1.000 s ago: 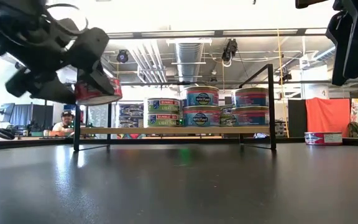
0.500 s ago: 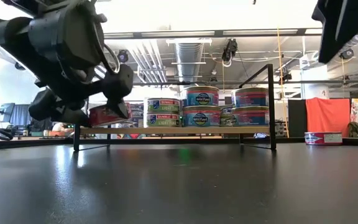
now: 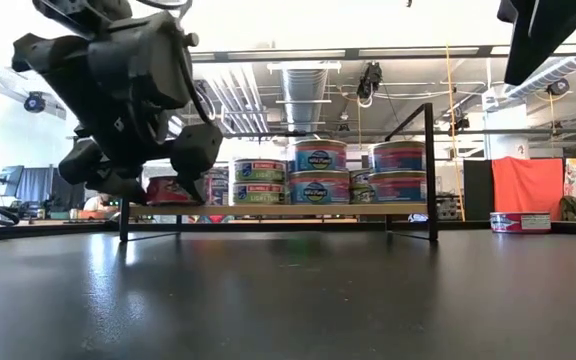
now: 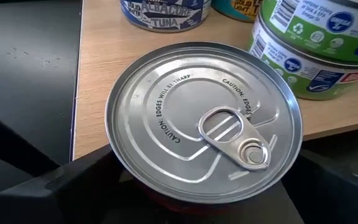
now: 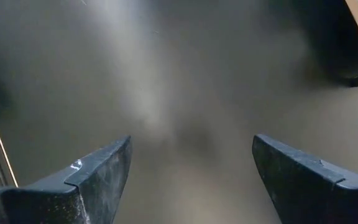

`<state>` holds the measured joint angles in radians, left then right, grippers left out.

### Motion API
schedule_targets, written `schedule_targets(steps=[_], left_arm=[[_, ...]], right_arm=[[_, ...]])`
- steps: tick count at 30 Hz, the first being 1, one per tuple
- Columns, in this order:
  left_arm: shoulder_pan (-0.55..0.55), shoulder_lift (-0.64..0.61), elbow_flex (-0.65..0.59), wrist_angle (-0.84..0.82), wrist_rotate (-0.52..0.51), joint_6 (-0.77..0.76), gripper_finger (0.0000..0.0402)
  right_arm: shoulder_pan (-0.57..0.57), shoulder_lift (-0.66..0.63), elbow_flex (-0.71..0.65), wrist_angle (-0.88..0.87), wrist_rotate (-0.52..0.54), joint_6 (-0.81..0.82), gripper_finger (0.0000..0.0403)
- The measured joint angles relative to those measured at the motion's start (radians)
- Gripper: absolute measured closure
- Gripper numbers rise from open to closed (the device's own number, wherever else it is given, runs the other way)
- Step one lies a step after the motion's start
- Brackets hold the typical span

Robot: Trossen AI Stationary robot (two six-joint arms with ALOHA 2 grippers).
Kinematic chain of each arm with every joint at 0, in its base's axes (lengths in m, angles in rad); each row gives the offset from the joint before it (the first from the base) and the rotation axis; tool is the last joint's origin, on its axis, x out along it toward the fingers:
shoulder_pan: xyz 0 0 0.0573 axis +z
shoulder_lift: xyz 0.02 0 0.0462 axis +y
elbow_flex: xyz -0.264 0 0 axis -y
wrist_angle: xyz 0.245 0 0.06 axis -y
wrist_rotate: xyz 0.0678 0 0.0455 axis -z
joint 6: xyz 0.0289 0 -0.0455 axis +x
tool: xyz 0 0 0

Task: Stack canned seafood by type on shelf
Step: Put the bottom red tuna can on the shelf

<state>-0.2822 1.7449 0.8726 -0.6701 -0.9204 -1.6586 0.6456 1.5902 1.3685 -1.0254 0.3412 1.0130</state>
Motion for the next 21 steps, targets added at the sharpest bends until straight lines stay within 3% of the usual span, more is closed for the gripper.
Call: schedule_targets(steps=[8, 13, 17, 21], left_arm=[[0.049, -0.024, 0.007, -0.011, 0.081, 0.011, 0.0004], [0.065, -0.024, 0.066, -0.104, 0.153, 0.001, 0.0004], [0.097, -0.024, 0.096, -0.126, 0.227, 0.095, 0.0003], [0.108, -0.025, 0.095, -0.124, 0.235, 0.169, 0.0003]], right_arm=[[0.000, 0.000, 0.000, 0.050, 0.000, 0.008, 0.0078], [0.000, 0.000, 0.000, 0.074, 0.000, 0.008, 0.0078], [0.000, 0.000, 0.002, 0.097, -0.022, 0.009, 0.0078], [0.000, 0.000, 0.082, 0.096, -0.060, -0.003, 0.0078]])
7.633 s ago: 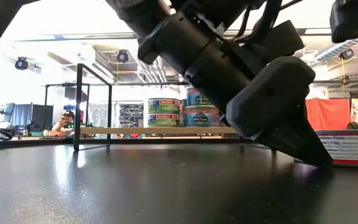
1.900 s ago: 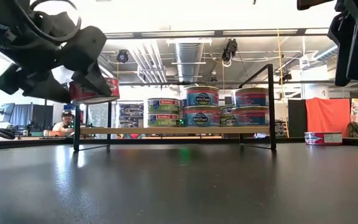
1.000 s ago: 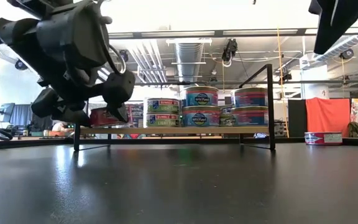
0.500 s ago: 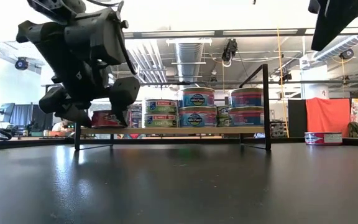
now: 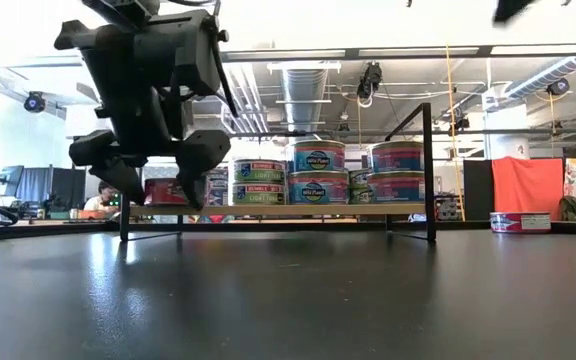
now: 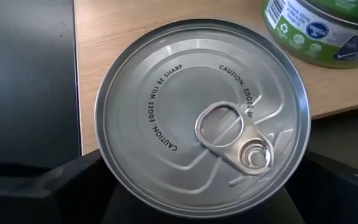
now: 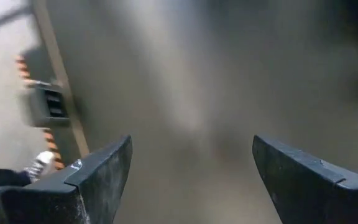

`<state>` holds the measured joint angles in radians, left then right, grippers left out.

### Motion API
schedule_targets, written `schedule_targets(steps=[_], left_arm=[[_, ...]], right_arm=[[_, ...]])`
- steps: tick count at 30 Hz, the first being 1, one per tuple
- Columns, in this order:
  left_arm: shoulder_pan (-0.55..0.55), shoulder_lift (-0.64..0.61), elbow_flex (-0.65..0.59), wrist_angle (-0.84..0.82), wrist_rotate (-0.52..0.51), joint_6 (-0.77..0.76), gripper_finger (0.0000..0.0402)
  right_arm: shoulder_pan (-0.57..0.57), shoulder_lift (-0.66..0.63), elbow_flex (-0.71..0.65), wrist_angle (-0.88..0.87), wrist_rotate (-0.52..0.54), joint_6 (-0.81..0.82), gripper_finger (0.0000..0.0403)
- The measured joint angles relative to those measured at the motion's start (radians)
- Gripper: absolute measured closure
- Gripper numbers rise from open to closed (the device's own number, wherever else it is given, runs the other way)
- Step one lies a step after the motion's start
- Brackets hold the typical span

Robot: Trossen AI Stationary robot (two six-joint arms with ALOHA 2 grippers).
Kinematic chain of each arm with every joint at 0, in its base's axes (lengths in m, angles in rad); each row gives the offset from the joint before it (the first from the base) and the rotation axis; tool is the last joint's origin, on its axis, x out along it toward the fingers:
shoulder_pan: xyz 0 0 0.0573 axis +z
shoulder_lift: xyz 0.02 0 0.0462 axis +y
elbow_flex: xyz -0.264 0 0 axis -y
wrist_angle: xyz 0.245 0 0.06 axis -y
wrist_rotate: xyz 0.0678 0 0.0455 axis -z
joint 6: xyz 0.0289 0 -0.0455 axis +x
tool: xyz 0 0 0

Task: Stack canned seafood by type on shelf
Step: Put the bottom red tuna can on the shelf

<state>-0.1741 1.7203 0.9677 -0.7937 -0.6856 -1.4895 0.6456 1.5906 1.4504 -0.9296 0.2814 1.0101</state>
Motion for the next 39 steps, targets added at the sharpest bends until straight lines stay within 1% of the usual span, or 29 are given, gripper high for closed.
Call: schedule_targets(steps=[3, 5, 8, 10, 15, 18, 22, 24, 28, 32, 35, 39], left_arm=[[0.001, 0.000, -0.006, 0.007, -0.003, 0.026, 0.0003], [0.000, 0.000, -0.015, 0.013, -0.005, 0.031, 0.0003], [0.000, -0.001, -0.031, 0.018, -0.017, 0.035, 0.0003], [0.000, -0.001, -0.039, 0.023, -0.026, 0.036, 0.0003], [0.000, -0.001, -0.045, 0.025, -0.035, 0.070, 0.0003], [0.001, 0.000, -0.046, 0.024, -0.034, 0.095, 0.0003], [0.001, 0.000, -0.047, 0.018, -0.033, 0.087, 0.0003], [0.001, 0.000, -0.047, 0.016, -0.034, 0.048, 0.0003], [0.002, -0.001, -0.047, 0.012, -0.034, -0.048, 0.0003], [0.000, -0.003, -0.047, 0.012, -0.027, -0.052, 0.0003], [-0.005, -0.003, -0.047, 0.012, -0.016, -0.028, 0.0003], [-0.020, -0.001, -0.049, 0.012, -0.036, 0.010, 0.0003]], right_arm=[[-0.002, -0.007, 0.078, -0.028, 0.003, -0.097, 0.0079], [-0.025, -0.016, 0.125, -0.076, -0.011, -0.174, 0.0083], [-0.082, -0.034, 0.184, -0.153, -0.056, -0.278, 0.0105], [-0.125, -0.044, 0.215, -0.180, -0.077, -0.364, 0.0127], [-0.228, -0.045, 0.291, -0.170, -0.130, -0.648, 0.0199], [-0.280, -0.039, 0.313, -0.142, -0.132, -0.809, 0.0242], [-0.345, -0.031, 0.313, -0.097, -0.132, -0.947, 0.0294], [-0.376, -0.031, 0.303, -0.057, -0.132, -0.987, 0.0317], [-0.427, -0.031, 0.250, 0.095, -0.138, -1.050, 0.0357], [-0.491, -0.031, 0.175, 0.245, -0.240, -1.094, 0.0387], [-0.546, -0.020, 0.116, 0.345, -0.281, -1.072, 0.0393], [-0.612, 0.011, 0.091, 0.406, -0.322, -1.078, 0.0393]])
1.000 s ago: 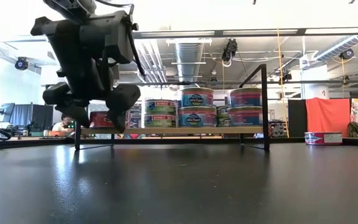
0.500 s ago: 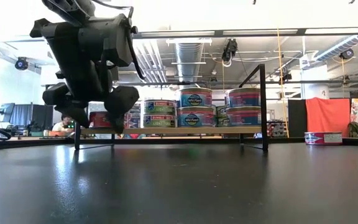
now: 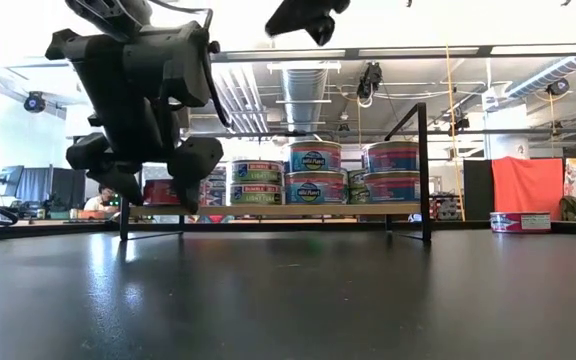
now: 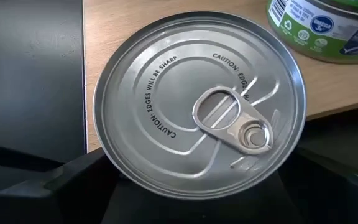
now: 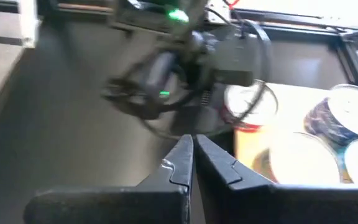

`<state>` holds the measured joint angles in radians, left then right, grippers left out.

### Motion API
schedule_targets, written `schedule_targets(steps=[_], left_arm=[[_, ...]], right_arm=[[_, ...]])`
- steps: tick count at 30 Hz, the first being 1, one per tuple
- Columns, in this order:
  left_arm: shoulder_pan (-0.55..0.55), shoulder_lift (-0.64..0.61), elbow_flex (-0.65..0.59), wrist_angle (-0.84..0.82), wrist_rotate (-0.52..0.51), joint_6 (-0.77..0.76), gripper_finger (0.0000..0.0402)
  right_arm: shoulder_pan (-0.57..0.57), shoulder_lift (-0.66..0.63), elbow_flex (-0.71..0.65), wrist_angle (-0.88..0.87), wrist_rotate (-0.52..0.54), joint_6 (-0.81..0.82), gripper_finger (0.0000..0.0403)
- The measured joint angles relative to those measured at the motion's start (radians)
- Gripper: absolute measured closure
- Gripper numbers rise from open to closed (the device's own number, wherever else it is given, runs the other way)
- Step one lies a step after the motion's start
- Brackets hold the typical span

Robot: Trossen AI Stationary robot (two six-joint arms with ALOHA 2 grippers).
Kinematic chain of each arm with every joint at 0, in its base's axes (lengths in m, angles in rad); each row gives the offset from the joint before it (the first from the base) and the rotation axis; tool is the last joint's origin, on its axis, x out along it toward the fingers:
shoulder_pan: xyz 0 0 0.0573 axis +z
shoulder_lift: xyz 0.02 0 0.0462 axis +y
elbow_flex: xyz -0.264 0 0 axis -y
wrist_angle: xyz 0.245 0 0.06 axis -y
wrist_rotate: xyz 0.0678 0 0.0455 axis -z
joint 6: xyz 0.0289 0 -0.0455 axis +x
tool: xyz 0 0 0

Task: Stack canned seafood by type on shelf
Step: Put the bottom red tuna can on the shelf

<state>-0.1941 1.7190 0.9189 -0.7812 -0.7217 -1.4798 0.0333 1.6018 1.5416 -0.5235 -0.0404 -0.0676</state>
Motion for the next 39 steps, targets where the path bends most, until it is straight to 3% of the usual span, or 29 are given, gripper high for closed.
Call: schedule_targets(steps=[10, 16, 25, 39], left_arm=[[-0.001, 0.009, -0.012, -0.014, -0.109, -0.128, 0.0003], [-0.001, 0.023, -0.012, -0.022, -0.144, -0.215, 0.0003], [0.003, 0.021, 0.008, -0.018, -0.151, -0.303, 0.0003], [0.027, 0.013, 0.030, -0.014, -0.087, -0.295, 0.0003]], right_arm=[[-0.104, 0.105, 0.024, 0.069, -0.119, -0.060, 0.0394], [-0.133, 0.119, 0.025, 0.061, -0.135, -0.083, 0.0394], [-0.165, 0.087, 0.026, 0.058, -0.251, -0.090, 0.0394], [-0.168, 0.087, 0.026, 0.057, -0.284, -0.029, 0.0393]])
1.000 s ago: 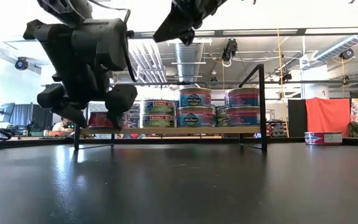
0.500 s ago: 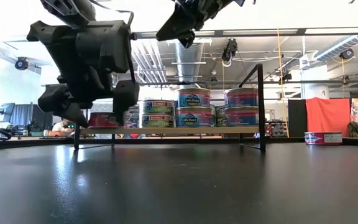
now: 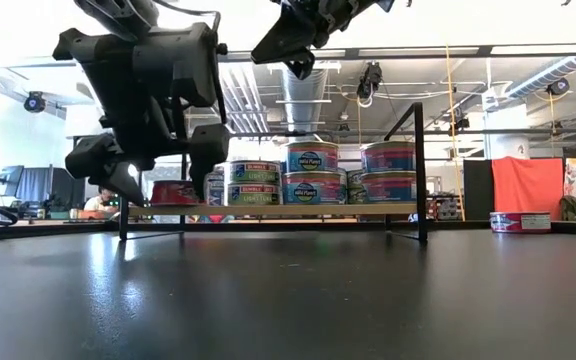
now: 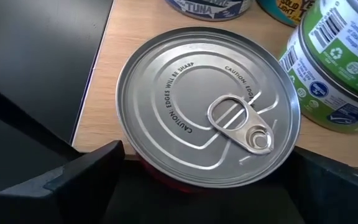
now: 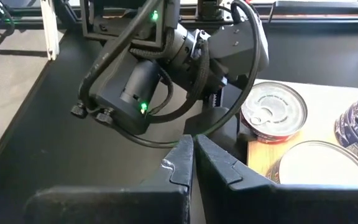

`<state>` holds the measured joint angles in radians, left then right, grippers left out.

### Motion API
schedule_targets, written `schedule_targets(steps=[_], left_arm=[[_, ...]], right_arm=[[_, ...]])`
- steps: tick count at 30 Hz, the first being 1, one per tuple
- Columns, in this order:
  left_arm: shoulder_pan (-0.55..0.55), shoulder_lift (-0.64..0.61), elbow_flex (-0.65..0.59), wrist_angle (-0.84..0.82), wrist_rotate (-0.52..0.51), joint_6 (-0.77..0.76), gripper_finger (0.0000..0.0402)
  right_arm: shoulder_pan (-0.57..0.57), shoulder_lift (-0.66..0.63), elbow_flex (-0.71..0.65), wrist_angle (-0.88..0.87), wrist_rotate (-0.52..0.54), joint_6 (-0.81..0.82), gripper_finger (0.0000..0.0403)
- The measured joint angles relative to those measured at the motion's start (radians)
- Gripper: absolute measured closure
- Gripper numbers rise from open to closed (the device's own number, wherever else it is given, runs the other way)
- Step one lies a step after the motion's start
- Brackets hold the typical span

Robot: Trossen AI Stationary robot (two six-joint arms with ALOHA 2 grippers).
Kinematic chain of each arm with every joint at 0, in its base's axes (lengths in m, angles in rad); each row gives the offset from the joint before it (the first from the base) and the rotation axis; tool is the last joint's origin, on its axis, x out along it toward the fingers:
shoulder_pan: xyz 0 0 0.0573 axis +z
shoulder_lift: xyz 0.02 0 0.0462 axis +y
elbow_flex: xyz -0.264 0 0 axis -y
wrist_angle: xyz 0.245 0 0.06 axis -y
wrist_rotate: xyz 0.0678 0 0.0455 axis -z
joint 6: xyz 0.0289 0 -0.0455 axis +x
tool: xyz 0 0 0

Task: Stack canned seafood by type on shelf
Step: Put the bottom red tuna can on the shelf

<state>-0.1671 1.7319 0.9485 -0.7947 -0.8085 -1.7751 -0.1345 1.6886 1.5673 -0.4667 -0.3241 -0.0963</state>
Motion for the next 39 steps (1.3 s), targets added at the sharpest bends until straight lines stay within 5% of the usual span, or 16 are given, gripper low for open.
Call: schedule_targets(steps=[23, 39], left_arm=[[0.083, -0.090, -0.003, -0.026, 0.076, 0.194, 0.0003], [0.221, -0.103, 0.055, -0.028, 0.284, 0.193, 0.0003]], right_arm=[[0.001, -0.010, 0.000, -0.031, 0.001, 0.018, 0.0309], [0.001, -0.012, 0.000, -0.084, 0.002, 0.052, 0.0213]])
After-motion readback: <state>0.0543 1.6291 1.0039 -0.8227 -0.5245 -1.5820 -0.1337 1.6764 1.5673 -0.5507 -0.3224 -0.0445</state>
